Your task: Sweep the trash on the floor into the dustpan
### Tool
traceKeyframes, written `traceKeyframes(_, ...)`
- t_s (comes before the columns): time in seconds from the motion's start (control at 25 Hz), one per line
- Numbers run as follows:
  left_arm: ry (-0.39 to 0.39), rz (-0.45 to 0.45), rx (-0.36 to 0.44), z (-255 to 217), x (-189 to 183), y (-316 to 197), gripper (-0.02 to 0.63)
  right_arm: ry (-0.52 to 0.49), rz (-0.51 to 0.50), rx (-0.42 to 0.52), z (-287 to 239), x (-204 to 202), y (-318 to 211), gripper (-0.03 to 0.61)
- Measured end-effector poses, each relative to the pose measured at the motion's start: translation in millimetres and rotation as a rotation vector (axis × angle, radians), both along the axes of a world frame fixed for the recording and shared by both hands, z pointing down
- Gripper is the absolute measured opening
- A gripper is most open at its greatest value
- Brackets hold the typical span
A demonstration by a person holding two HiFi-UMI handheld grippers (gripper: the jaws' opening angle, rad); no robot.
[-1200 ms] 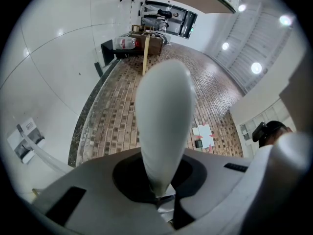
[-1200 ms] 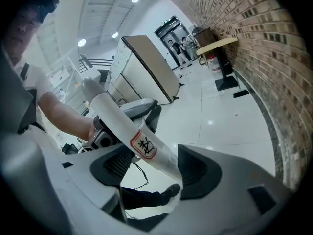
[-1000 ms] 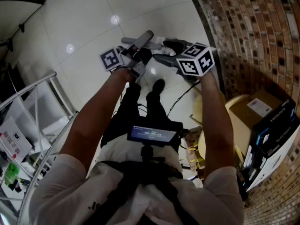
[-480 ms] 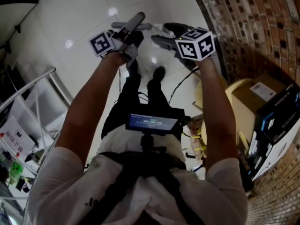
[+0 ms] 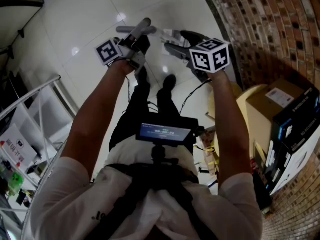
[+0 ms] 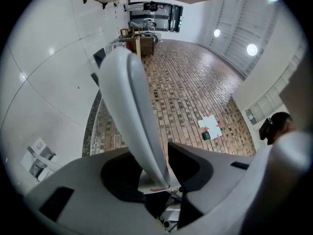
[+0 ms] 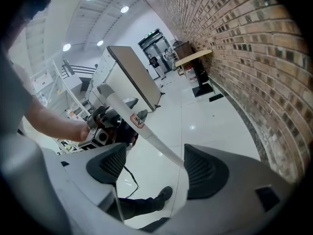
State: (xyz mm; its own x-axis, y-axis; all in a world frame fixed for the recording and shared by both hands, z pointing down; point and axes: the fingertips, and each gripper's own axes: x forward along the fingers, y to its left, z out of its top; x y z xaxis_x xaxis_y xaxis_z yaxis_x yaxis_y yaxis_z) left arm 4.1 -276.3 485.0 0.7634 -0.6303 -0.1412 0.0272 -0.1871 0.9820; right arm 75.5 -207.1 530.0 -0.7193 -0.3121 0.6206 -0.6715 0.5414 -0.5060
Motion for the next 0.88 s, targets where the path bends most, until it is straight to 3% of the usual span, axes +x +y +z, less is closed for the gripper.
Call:
traceKeyframes(0.6, -0.089, -0.092, 0.005, 3.4, -20.6, 5.8, 0.144, 0.003, 0.069, 0.025, -8.3, 34.7, 30.2, 0.365)
traceKeyframes(0.88, -0.157, -0.115, 0.012, 8.3, -27.3, 10.2, 0.183, 0.008, 0.125, 0.02, -7.1, 62.7, 49.0, 0.365)
